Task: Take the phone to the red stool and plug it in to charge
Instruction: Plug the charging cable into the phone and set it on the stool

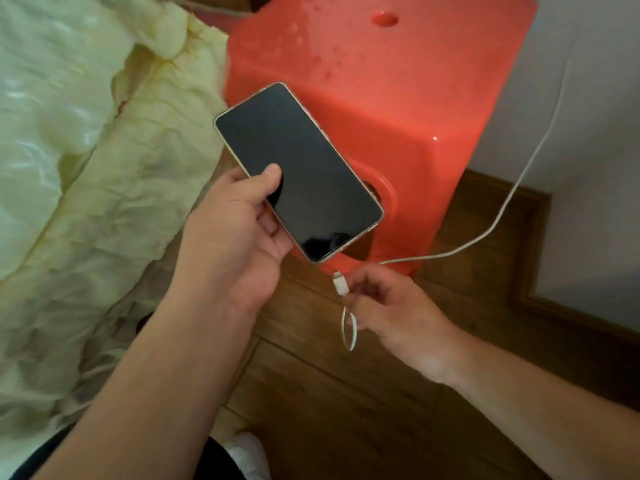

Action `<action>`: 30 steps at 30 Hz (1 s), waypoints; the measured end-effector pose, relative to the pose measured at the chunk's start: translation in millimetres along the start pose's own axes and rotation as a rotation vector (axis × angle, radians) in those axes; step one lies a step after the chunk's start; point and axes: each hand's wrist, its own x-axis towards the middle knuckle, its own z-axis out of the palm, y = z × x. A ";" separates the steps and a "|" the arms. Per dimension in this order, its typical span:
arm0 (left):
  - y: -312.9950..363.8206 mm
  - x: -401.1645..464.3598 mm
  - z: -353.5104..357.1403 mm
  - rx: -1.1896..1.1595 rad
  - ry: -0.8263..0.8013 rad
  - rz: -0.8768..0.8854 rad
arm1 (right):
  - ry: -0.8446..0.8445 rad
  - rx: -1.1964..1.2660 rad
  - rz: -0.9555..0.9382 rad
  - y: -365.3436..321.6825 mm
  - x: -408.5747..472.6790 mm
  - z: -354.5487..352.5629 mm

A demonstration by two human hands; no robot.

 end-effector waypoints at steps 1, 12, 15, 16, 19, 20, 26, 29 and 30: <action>2.1 2.3 4.0 -0.010 -0.006 -0.001 | 0.009 0.066 0.026 -9.4 -7.4 -5.9; -2.5 7.7 24.8 -0.090 -0.030 -0.004 | 0.021 0.519 0.163 -69.4 -36.4 -35.4; -3.9 5.4 26.7 -0.099 -0.047 -0.002 | 0.006 0.537 0.177 -74.4 -39.2 -37.0; -4.8 4.2 27.5 -0.097 -0.052 -0.004 | 0.002 0.544 0.176 -74.9 -40.0 -37.3; -9.1 -0.5 29.0 -0.097 -0.060 -0.004 | 0.008 0.572 0.166 -74.7 -40.3 -39.0; -10.7 -1.9 29.6 -0.099 -0.062 -0.004 | 0.017 0.567 0.164 -74.2 -40.6 -40.0; -11.9 -4.1 32.2 -0.098 -0.069 0.011 | 0.022 0.494 0.170 -70.0 -45.2 -44.9; -10.6 -3.5 33.0 -0.118 -0.075 0.010 | 0.041 0.470 0.176 -70.3 -46.0 -46.6; -10.5 -3.2 33.1 -0.120 -0.076 0.011 | 0.046 0.469 0.178 -71.0 -45.9 -46.6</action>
